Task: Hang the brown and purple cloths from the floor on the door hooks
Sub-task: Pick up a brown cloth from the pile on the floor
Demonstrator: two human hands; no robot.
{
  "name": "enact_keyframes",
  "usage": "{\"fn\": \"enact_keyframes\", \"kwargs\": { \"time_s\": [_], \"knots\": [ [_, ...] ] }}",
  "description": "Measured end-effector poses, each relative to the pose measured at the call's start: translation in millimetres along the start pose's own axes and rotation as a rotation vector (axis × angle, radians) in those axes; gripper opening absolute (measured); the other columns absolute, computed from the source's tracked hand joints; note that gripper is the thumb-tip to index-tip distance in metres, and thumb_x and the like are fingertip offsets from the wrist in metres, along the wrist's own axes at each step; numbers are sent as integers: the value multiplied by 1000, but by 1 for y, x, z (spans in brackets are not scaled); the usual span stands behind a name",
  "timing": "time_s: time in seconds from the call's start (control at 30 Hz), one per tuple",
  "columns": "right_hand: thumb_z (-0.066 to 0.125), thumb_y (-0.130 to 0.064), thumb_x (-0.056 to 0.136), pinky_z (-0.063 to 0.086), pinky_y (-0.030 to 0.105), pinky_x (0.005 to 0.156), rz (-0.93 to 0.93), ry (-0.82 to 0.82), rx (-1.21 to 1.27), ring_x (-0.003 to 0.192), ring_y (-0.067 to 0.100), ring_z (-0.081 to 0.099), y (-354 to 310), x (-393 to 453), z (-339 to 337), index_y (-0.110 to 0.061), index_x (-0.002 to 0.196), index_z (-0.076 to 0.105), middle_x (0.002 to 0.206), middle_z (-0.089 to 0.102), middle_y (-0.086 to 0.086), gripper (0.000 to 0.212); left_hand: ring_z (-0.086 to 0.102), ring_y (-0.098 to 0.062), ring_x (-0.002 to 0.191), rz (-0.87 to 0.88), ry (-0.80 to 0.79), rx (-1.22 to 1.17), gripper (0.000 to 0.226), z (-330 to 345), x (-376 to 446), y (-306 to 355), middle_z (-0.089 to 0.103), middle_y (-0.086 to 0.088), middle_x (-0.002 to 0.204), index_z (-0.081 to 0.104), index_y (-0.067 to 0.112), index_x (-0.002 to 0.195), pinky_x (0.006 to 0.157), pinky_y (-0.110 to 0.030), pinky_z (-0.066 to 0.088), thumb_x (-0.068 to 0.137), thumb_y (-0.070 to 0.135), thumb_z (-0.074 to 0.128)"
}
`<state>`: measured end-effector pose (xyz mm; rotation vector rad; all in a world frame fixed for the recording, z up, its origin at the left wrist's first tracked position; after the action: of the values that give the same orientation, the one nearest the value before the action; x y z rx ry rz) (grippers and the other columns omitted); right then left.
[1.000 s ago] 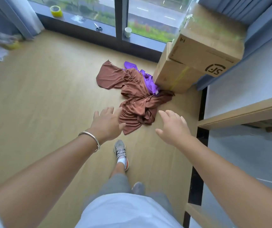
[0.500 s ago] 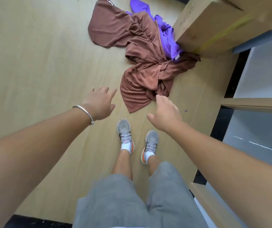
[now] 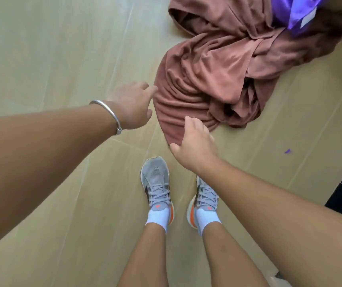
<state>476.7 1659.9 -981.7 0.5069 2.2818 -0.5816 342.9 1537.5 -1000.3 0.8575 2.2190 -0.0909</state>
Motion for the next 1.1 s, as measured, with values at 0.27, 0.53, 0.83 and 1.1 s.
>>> {"fn": "enact_keyframes", "kwargs": {
  "time_s": [0.27,0.53,0.83,1.1],
  "knots": [
    [65,-46,78,32,38,104,-11,61,-48,131,24,33,24,103,96,-14,134,34,138,38,4,72,46,-33,122,139,82,146,54,81,105,-26,44,-11,139,44,11,135,101,-44,40,82,7,52],
    [64,-27,76,42,39,73,13,303,-167,99,26,46,31,143,133,-19,110,38,107,44,4,44,51,-37,97,422,305,237,41,88,160,-37,55,-15,113,58,11,119,79,-45,45,79,3,60],
    [54,-12,74,32,36,68,-16,99,-145,94,32,58,62,116,68,-23,77,45,93,66,4,14,51,-19,94,328,119,392,22,83,99,-14,53,7,91,66,30,93,88,-33,38,83,28,47],
    [47,-25,75,36,36,68,-122,179,-224,88,32,59,35,39,-63,-23,77,46,87,66,4,3,55,-18,86,263,153,238,26,-4,-5,6,58,9,81,62,29,80,97,-31,35,77,49,46]
  ]
}}
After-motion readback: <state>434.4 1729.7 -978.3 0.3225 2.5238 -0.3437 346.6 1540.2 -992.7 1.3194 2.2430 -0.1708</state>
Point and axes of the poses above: each hand's wrist, its own x-axis towards the middle knuckle, its own z-axis out of the palm, y = z × x, the point moved 5 cm from there along x, towards the middle knuckle
